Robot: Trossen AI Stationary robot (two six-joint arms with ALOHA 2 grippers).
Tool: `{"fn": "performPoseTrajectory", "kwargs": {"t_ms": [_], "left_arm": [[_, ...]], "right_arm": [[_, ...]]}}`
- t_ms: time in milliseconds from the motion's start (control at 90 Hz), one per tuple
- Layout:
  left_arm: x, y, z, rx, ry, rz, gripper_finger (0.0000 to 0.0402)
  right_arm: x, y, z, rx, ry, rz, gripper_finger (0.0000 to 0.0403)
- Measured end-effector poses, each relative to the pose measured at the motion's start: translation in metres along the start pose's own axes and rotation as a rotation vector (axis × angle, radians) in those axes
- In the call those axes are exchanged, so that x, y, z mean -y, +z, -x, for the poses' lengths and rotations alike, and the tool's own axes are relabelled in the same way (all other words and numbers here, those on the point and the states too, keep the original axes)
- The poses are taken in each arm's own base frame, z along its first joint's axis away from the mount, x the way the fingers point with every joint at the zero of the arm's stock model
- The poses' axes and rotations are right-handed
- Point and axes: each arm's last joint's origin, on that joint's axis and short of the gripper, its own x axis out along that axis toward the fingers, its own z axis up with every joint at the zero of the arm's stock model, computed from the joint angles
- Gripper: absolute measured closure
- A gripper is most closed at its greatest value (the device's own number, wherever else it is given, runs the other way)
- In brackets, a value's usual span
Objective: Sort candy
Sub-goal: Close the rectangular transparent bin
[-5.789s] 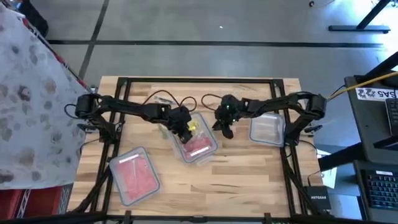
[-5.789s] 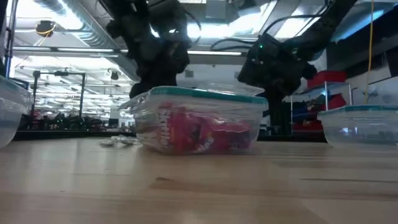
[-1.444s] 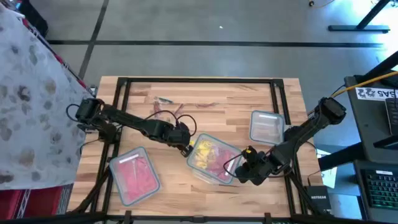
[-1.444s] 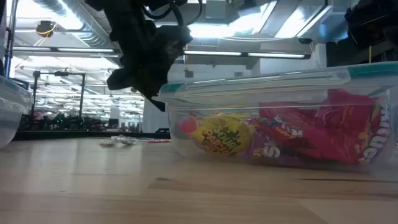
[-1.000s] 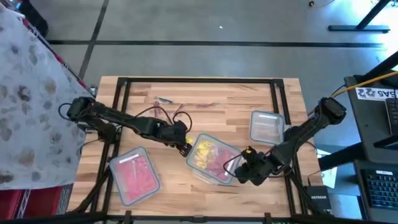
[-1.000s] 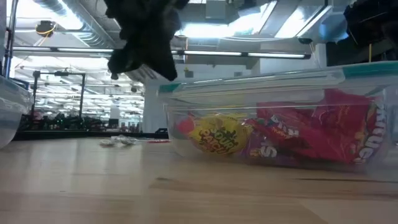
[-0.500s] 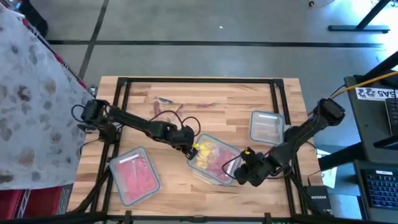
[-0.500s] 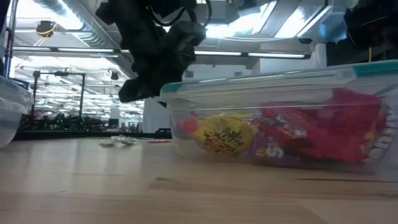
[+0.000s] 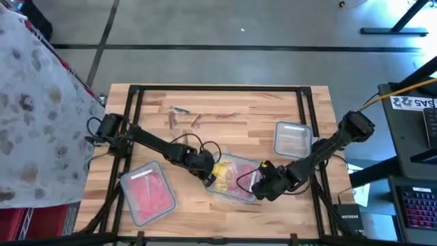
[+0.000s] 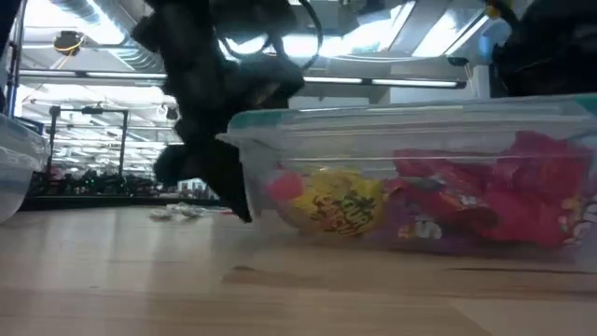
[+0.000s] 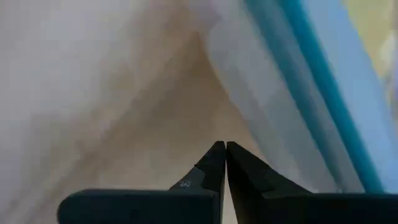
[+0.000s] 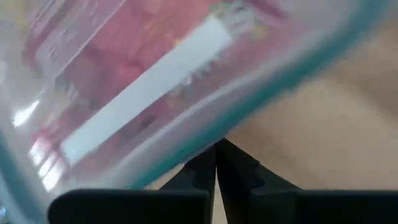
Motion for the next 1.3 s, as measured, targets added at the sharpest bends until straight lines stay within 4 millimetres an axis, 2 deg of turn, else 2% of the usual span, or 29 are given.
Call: {"fn": "performPoseTrajectory", "kwargs": {"t_ms": [89,333,489,589,656,756,889,1022,1100,1167,1300], "left_arm": [[-0.003,-0.004,0.010,0.002,0.067,-0.016,0.0401],[-0.010,-0.002,0.058,0.092,0.140,0.031,0.0401],[-0.005,0.002,0.081,0.184,0.068,0.049,0.0401],[0.001,0.010,0.086,0.249,-0.027,0.099,0.0401],[0.008,0.017,0.088,0.309,-0.105,0.101,0.0401],[0.014,0.025,0.080,0.364,-0.150,0.074,0.0402],[0.010,0.024,0.063,0.283,-0.129,0.064,0.0401],[0.016,0.015,0.063,0.256,-0.147,0.066,0.0401],[0.020,0.009,0.068,0.254,-0.162,0.076,0.0401],[0.025,0.004,0.076,0.261,-0.171,0.079,0.0401],[0.043,0.003,0.094,0.341,-0.215,0.086,0.0401]], "right_arm": [[0.000,0.004,0.013,0.054,-0.020,-0.018,0.0403],[0.002,0.014,0.045,0.102,0.005,-0.017,0.0403],[-0.012,0.010,0.052,0.036,0.170,0.081,0.0403],[-0.026,0.006,0.052,-0.041,0.319,0.137,0.0403],[-0.030,0.004,0.046,-0.097,0.342,0.159,0.0403],[-0.030,0.005,0.033,-0.110,0.292,0.163,0.0403],[-0.025,0.020,0.017,-0.085,0.193,0.122,0.0403],[-0.015,0.041,0.012,0.082,0.068,0.078,0.0403],[-0.011,0.048,0.016,0.154,0.043,0.051,0.0403],[-0.014,0.051,0.029,0.193,0.089,0.068,0.0403],[-0.020,0.049,0.049,0.174,0.194,0.156,0.0403]]}}
